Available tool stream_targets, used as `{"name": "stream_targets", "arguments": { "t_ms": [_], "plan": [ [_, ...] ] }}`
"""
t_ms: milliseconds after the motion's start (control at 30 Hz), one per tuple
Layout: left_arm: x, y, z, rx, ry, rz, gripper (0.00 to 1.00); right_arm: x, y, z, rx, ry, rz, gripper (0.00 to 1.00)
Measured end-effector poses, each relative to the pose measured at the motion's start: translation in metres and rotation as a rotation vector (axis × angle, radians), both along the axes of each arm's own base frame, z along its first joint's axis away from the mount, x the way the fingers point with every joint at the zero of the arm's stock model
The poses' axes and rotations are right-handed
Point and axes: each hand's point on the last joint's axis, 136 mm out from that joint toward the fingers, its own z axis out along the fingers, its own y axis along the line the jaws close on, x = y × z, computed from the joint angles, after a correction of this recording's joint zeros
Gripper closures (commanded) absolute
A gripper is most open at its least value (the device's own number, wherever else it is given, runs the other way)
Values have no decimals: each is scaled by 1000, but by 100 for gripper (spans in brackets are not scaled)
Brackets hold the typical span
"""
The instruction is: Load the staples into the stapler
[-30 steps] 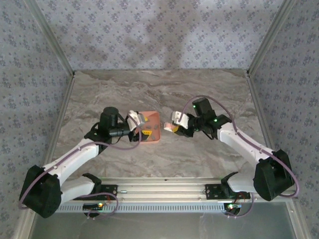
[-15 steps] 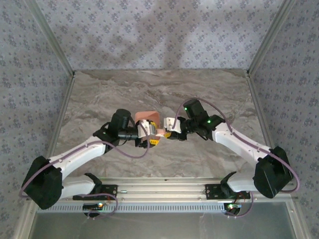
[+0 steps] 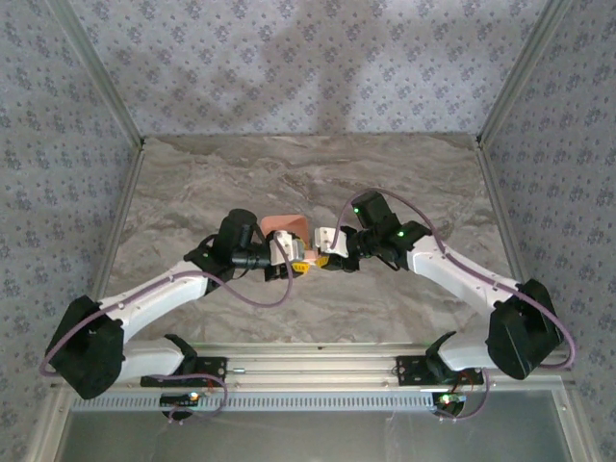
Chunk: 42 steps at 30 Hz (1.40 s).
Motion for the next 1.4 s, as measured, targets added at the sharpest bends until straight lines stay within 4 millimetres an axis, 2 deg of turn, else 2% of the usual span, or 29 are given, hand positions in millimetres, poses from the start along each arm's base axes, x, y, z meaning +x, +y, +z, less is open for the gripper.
{"name": "stream_targets", "arguments": {
  "t_ms": [167,300,400,633,800,1400],
  "plan": [
    [1,-1,0,0,5,2,78,-1,0,-1,-4,1,3,76],
    [2,-1,3,-4,4,3,82,2,1,3,12,-16,-3,47],
    [4,-3,9,-32,0,5,84,7,-4,9,66,-47,-40,40],
    [11,1,18,-150,15,25,85,17,-36,7,194,-18,-171,37],
    [10,-4,31,-235,24,-7,85,23,-50,8,282,20,-224,35],
    [10,-17,52,-365,41,-70,86,15,-45,19,359,35,-162,35]
  ]
}}
